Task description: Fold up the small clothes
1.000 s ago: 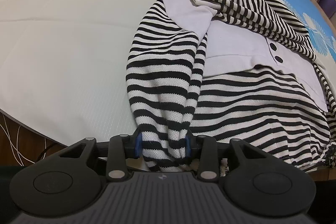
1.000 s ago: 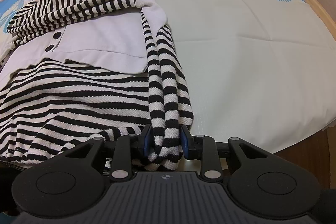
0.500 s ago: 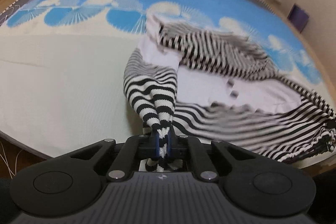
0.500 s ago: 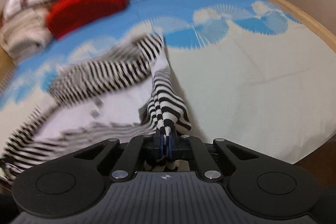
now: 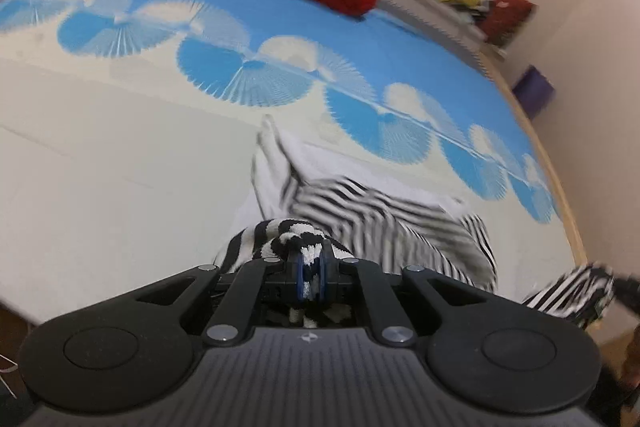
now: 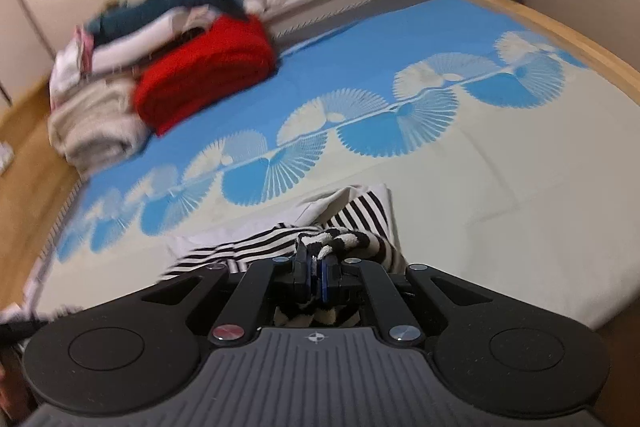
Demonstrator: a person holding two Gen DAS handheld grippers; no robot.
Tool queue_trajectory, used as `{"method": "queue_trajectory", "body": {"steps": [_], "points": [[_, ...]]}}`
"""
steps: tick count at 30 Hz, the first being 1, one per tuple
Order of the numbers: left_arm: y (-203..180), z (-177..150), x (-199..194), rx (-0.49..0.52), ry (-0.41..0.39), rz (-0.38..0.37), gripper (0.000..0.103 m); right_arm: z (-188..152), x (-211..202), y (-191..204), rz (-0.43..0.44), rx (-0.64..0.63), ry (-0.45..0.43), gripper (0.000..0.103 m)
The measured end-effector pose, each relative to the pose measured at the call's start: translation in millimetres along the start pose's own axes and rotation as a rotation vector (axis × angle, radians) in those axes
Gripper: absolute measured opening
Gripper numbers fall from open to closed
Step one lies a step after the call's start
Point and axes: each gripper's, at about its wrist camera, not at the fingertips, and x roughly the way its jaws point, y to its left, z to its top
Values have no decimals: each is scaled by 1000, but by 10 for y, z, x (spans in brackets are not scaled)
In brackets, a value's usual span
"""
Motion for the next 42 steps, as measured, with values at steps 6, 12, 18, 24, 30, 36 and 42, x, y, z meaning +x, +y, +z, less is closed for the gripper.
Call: {"method": "queue_trajectory", "body": {"steps": [6, 12, 18, 24, 30, 36, 42], "points": [[706, 443, 838, -248, 96, -7, 36, 407, 1148, -94, -164, -48, 73, 23], [700, 440, 701, -126, 48, 17, 52, 320, 1027, -624, -223, 145, -12, 26], [343, 222, 888, 155, 86, 86, 62, 186, 1200, -460, -219, -68, 72, 32], [-30, 96, 1123, 385, 44, 150, 78, -130, 1488, 83, -241, -507, 133, 54], [-276, 145, 1353, 505, 10, 137, 78, -288, 1723, 372, -169, -647, 163, 59], [-425, 204, 1555, 572, 6, 119, 72, -339, 2029, 485, -169, -705, 220, 42], [-422, 440, 1527, 586, -83, 7, 4, -99, 2092, 519, -146, -639, 102, 3]]}}
